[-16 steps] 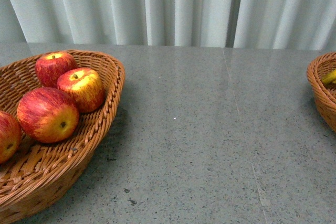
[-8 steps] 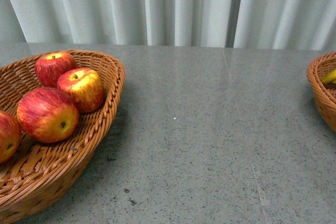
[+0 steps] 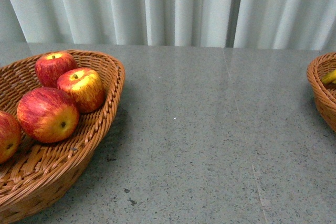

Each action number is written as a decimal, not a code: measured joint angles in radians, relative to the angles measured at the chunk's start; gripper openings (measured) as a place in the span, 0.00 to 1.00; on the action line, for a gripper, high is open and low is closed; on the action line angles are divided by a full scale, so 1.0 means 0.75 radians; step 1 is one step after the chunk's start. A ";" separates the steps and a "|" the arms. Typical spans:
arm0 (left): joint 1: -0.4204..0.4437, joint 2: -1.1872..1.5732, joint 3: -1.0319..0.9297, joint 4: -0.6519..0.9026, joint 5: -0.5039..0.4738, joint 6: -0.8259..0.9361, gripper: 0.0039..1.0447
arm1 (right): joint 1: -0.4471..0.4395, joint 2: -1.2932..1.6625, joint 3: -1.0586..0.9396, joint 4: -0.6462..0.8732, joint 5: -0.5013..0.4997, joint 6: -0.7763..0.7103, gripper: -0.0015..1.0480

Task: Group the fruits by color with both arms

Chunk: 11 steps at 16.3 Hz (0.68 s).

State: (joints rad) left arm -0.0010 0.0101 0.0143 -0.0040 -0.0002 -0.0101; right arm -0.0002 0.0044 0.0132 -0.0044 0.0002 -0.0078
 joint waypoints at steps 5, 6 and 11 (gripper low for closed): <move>0.000 0.000 0.000 0.000 0.000 0.000 0.94 | 0.000 0.000 0.000 0.000 0.000 0.000 0.94; 0.000 0.000 0.000 0.000 0.000 0.000 0.94 | 0.000 0.000 0.000 0.000 0.000 0.000 0.94; 0.000 0.000 0.000 0.000 0.000 0.000 0.94 | 0.000 0.000 0.000 0.000 0.000 0.000 0.94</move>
State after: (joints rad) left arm -0.0010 0.0101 0.0143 -0.0040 -0.0002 -0.0101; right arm -0.0002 0.0044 0.0132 -0.0044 0.0002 -0.0078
